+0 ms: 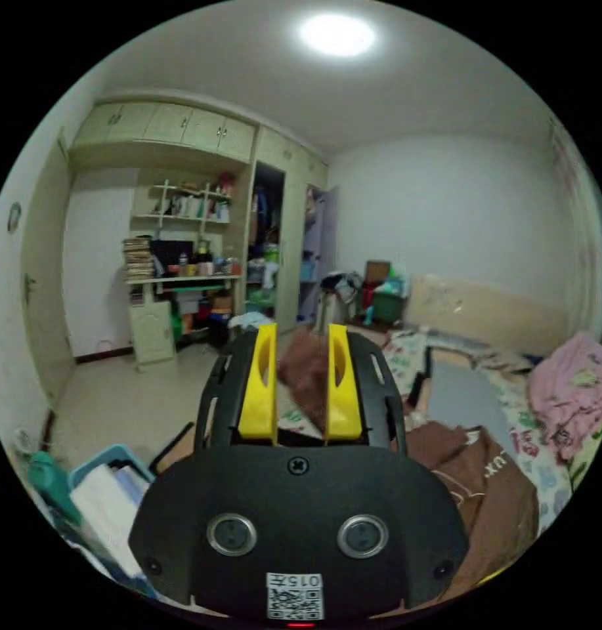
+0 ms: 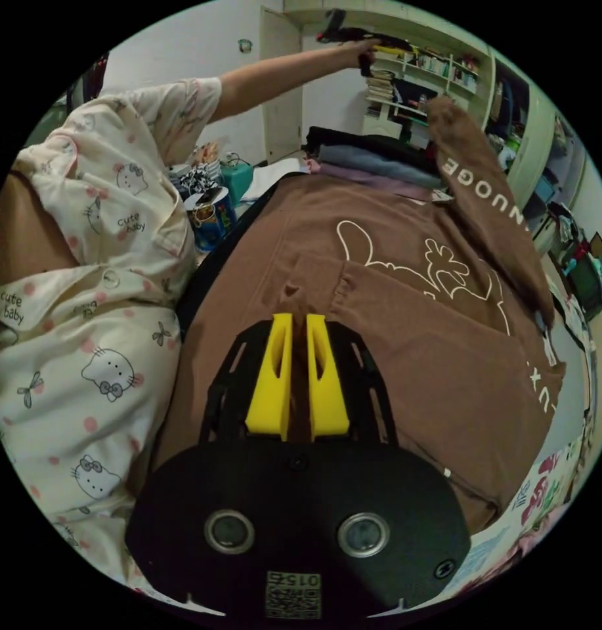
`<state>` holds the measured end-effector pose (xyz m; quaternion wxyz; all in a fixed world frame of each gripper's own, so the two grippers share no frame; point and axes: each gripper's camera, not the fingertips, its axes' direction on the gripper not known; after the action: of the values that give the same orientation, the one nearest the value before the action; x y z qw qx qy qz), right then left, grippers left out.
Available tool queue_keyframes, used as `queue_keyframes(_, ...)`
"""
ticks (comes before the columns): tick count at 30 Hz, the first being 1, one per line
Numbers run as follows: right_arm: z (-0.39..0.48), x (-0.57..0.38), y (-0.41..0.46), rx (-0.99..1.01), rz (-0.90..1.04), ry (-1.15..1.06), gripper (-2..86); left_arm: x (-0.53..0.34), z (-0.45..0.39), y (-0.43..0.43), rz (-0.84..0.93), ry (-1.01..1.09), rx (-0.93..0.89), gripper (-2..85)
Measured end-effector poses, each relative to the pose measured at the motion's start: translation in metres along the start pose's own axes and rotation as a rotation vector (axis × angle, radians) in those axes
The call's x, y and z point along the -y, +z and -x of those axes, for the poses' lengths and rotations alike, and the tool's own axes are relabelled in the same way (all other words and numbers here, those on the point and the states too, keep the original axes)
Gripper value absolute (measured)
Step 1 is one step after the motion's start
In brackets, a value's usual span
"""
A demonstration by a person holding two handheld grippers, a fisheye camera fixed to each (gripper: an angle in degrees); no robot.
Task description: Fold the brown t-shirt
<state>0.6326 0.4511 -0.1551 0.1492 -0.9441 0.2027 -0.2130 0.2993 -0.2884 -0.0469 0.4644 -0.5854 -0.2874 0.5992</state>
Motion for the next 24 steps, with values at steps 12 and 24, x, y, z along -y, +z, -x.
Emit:
queue_keyframes(12, -0.085, 0.001, -0.099, -0.115, -0.321, 0.397, 1.4, -0.288, -0.088, -0.122, 0.321, 0.3, -0.575, 11.5)
queue_keyframes(24, -0.133, -0.246, -0.342, -1.062, -0.546, 1.448, 8.7, -0.366, -0.04, -0.16, 0.442, 0.124, -0.384, 14.3)
